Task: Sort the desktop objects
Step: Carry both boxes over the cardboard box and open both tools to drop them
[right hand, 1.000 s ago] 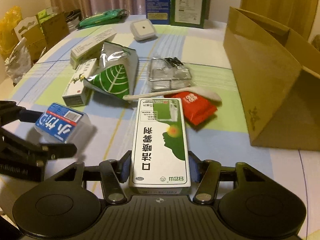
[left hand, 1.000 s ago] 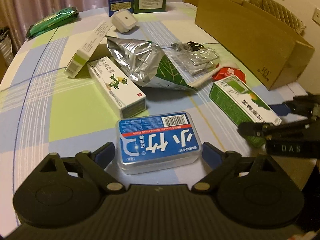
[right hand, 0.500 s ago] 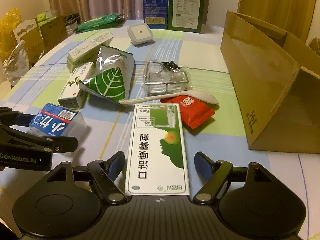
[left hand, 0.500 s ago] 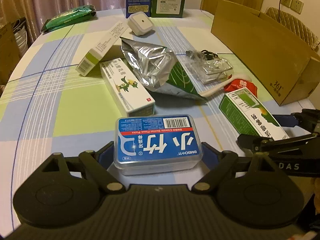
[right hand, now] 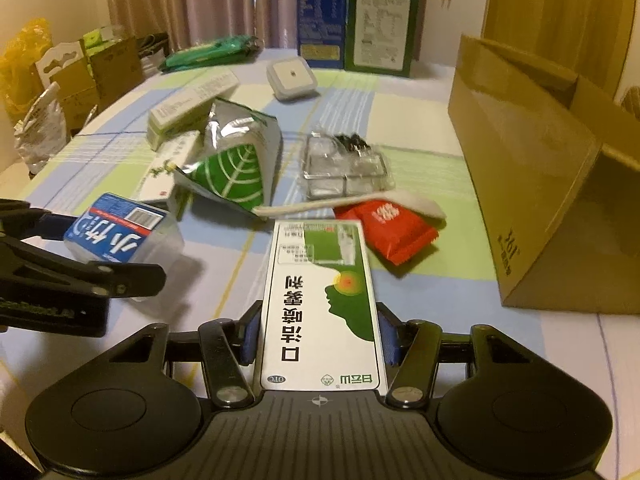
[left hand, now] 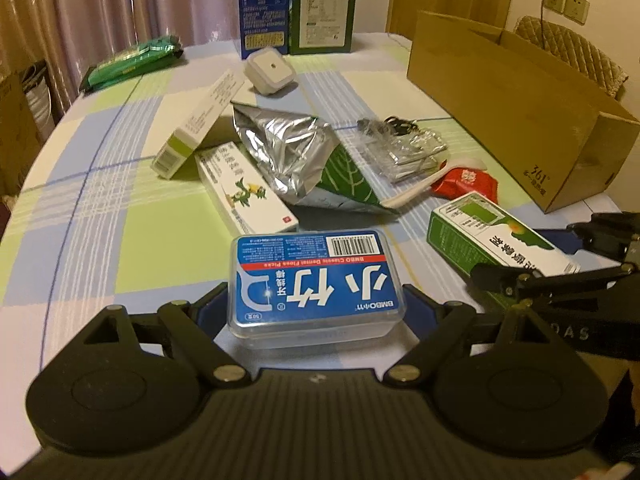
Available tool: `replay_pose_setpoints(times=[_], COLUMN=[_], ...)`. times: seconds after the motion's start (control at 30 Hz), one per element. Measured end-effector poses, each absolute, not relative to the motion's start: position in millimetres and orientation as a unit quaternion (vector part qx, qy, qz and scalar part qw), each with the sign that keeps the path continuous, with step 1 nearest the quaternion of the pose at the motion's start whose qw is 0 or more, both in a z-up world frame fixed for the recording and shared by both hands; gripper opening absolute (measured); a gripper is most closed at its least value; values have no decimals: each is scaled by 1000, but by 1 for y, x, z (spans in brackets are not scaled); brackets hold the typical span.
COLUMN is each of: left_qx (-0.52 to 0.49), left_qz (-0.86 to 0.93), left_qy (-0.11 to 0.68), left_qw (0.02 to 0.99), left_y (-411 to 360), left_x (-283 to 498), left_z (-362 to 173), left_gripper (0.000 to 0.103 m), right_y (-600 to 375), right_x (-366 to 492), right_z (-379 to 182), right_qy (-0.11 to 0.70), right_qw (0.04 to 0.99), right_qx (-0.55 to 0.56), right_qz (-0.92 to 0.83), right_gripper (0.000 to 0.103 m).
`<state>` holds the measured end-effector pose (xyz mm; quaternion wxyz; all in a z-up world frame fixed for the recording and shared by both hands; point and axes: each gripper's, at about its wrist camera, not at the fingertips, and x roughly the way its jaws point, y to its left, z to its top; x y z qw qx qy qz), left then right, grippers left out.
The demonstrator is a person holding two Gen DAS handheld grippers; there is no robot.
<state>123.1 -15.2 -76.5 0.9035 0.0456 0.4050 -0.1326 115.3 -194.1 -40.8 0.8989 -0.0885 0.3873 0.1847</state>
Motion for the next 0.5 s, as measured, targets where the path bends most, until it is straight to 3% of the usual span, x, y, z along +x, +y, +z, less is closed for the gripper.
replay_pose_setpoints(times=[0.5], left_qx=[34], left_qz=[-146], left_qy=[372], left_qw=[916], left_y=[-47], left_x=[99], left_z=[-22], left_gripper=[85], right_y=[-225], right_x=[98], right_z=[30], right_qy=[334], right_qw=[926], right_qx=[-60], right_qz=[164], right_gripper=[53])
